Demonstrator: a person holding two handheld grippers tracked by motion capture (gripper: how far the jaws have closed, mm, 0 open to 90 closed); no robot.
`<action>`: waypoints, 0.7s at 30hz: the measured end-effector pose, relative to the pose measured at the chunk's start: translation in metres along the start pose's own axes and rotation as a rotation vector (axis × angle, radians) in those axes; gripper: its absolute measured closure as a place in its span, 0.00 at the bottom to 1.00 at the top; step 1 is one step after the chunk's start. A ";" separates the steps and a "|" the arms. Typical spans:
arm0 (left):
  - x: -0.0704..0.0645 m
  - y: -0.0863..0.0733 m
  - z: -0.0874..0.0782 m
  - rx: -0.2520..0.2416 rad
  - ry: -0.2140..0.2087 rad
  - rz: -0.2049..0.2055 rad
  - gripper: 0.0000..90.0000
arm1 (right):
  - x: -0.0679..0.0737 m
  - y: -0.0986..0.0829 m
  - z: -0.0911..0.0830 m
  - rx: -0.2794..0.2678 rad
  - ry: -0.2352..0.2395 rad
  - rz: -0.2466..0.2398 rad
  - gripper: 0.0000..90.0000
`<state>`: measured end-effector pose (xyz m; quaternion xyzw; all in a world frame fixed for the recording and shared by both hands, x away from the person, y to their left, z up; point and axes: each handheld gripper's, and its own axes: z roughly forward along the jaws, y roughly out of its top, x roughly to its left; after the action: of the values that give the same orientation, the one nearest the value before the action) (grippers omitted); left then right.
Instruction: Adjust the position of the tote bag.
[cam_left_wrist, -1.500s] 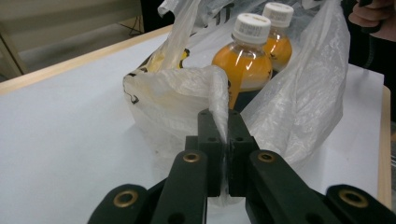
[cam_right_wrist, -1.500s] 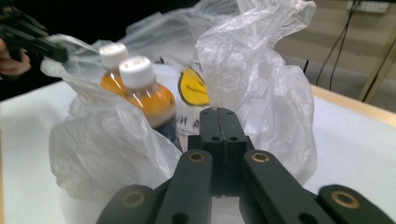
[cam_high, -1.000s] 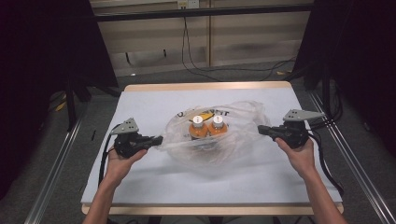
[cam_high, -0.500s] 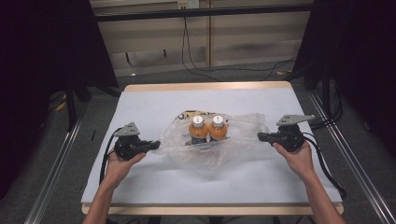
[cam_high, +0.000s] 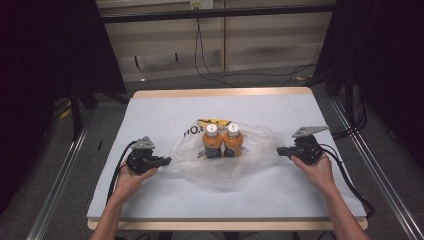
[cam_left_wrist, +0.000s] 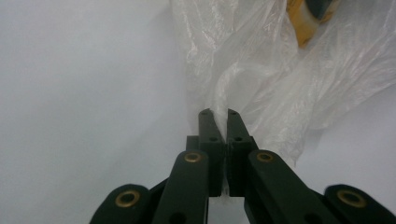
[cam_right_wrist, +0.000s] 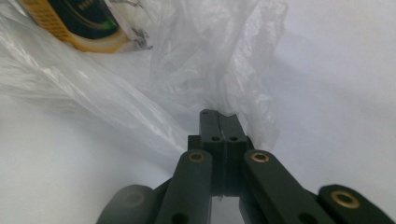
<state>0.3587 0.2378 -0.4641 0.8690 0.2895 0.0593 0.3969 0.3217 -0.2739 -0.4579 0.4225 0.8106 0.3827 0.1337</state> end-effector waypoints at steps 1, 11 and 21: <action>0.002 -0.002 0.001 0.007 0.005 -0.004 0.99 | -0.002 -0.002 0.002 0.006 -0.002 0.006 1.00; 0.010 -0.010 0.008 0.058 0.030 -0.002 0.99 | -0.013 -0.012 0.013 0.061 -0.028 0.029 1.00; 0.013 -0.013 0.007 0.031 0.018 -0.032 0.97 | -0.014 -0.016 0.014 0.062 -0.036 0.016 1.00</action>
<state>0.3655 0.2476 -0.4798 0.8698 0.3079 0.0560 0.3815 0.3283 -0.2835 -0.4809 0.4397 0.8161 0.3508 0.1323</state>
